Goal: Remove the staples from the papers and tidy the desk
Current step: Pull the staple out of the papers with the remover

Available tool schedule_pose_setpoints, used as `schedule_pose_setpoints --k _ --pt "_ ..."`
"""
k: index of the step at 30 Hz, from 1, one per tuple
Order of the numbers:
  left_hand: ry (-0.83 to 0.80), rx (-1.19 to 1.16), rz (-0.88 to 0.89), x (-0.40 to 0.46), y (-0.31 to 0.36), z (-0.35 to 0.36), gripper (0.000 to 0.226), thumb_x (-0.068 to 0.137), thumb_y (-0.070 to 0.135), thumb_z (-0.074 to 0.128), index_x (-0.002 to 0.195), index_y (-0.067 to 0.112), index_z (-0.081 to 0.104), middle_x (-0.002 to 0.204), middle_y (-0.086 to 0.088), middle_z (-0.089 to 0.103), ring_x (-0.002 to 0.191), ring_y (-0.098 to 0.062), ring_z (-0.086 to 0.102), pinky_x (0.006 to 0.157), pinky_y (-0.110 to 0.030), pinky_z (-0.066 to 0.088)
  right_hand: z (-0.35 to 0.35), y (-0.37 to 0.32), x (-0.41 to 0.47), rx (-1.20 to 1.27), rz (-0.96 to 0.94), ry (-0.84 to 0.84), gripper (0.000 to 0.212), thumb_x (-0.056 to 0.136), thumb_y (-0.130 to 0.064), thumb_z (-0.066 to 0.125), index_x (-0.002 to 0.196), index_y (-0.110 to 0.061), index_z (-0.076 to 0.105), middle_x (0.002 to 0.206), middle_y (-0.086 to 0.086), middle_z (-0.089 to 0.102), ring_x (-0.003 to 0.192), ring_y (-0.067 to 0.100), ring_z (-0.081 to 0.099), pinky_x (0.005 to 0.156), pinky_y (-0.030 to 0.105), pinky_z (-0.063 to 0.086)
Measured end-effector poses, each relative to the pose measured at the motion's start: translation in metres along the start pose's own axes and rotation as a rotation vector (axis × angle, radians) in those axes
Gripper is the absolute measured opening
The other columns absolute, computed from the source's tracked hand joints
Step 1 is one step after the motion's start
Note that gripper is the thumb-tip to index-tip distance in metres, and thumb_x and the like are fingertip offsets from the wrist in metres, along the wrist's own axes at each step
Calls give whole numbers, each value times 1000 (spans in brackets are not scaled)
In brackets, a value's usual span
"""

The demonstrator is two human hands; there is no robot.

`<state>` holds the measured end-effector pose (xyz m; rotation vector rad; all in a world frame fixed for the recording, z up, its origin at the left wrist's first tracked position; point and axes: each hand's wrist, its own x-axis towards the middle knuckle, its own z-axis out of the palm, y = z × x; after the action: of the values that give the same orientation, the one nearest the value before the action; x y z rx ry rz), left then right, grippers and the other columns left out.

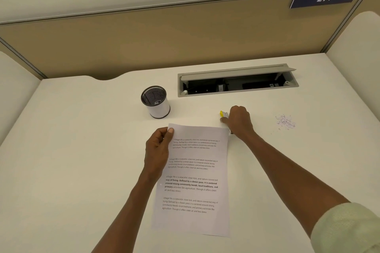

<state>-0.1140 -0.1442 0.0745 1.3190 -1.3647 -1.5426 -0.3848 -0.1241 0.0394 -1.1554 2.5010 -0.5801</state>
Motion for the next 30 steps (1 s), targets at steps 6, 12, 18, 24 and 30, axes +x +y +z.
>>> schedule_pose_setpoints --k 6,12,18,24,30 --pt "-22 -97 -5 0 0 -7 18 102 25 57 100 10 66 94 -4 73 84 -16 69 75 -31 57 -13 -7 -42 558 -43 -33 59 92 -60 48 79 -4 62 85 13 68 90 28 65 76 35 46" --pt "-74 -174 -45 -2 -1 -22 20 101 26 56 106 10 68 103 -9 73 93 -23 69 85 -40 57 -4 1 -80 1024 75 -350 58 74 -32 82 127 -29 58 118 3 66 106 18 65 87 31 52" --pt "-110 -312 -75 -3 8 -29 13 98 11 59 108 12 68 98 0 72 87 -14 66 70 -29 57 -17 0 -80 1070 9 -333 39 74 -15 82 109 -25 68 106 4 72 92 21 69 88 42 57" --pt "-212 -372 -94 1 12 -35 33 70 32 81 95 16 68 92 -1 68 84 -15 63 68 -29 54 -31 -5 -78 1030 -47 -322 36 73 -13 82 106 -24 69 118 -12 63 99 8 67 83 29 57" --pt "-343 -339 -114 3 10 -39 66 51 50 96 96 15 64 89 -5 67 79 -16 64 67 -29 55 -35 -2 -73 967 -55 -322 36 71 -20 85 103 -29 71 129 -6 60 108 15 65 90 38 56"
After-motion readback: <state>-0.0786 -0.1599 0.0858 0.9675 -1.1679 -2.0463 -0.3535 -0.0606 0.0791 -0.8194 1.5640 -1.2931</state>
